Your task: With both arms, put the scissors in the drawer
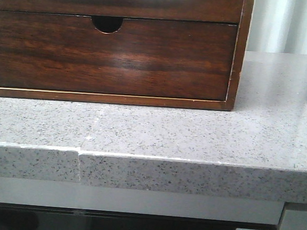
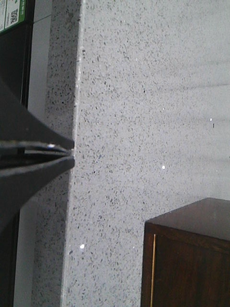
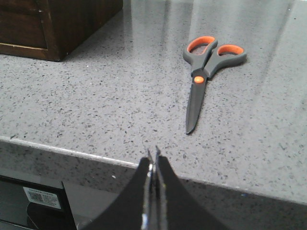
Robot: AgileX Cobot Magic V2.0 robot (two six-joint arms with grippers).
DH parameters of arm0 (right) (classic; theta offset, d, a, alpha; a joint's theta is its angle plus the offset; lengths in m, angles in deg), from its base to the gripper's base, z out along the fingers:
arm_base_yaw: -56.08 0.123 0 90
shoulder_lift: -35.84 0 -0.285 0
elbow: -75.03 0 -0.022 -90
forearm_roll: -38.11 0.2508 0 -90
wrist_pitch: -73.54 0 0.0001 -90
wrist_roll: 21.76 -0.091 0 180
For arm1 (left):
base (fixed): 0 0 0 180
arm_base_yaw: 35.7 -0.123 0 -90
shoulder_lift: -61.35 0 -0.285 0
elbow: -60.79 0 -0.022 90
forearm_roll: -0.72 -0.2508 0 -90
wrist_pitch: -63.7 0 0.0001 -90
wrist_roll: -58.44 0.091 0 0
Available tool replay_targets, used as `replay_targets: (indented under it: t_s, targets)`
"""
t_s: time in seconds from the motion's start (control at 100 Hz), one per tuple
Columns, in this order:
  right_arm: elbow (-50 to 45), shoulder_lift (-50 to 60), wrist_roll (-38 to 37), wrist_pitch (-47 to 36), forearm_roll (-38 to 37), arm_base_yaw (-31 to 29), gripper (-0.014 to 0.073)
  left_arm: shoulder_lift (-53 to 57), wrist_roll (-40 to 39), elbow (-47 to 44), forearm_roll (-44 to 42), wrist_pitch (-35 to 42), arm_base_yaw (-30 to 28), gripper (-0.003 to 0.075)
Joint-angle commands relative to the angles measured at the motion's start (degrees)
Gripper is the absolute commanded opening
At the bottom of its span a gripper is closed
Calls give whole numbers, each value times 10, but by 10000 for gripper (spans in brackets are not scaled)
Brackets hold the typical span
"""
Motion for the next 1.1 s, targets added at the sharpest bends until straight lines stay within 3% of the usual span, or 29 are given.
replay_targets:
  t_s: [0.0,0.17,0.24,0.34,0.48,0.58,0.69,0.79,0.93,1.0,1.09]
  targets:
    - [-5,11,1,-38,-12,-1,-40,18,-5,-13,-1,22,-2,-19]
    - [-5,11,1,-80,-12,-1,-40,18,-5,-13,4,31,-2,-19]
    - [-5,11,1,-124,-4,-1,-40,18,-5,-13,67,53,-2,-19]
    - [-5,11,1,-199,91,-1,-40,18,-5,-13,280,97,-2,-19]
    - [-4,11,1,-234,200,-1,-40,18,-5,-13,537,111,-2,-19]
    - [2,11,1,-238,293,-1,-40,18,-5,-11,625,106,-2,-19]
    - [44,11,1,-208,328,-1,-40,17,38,25,607,48,-1,-19]
    - [106,-1,19,-130,305,-1,-40,-3,91,88,546,-26,-1,-19]
    - [180,-48,28,-43,268,-1,-28,-80,92,178,450,-84,-1,-10]
    - [206,-78,28,-12,268,-1,32,-130,104,215,442,-108,-1,71]
    - [231,-113,28,24,268,-1,198,-196,115,257,451,-149,-1,306]
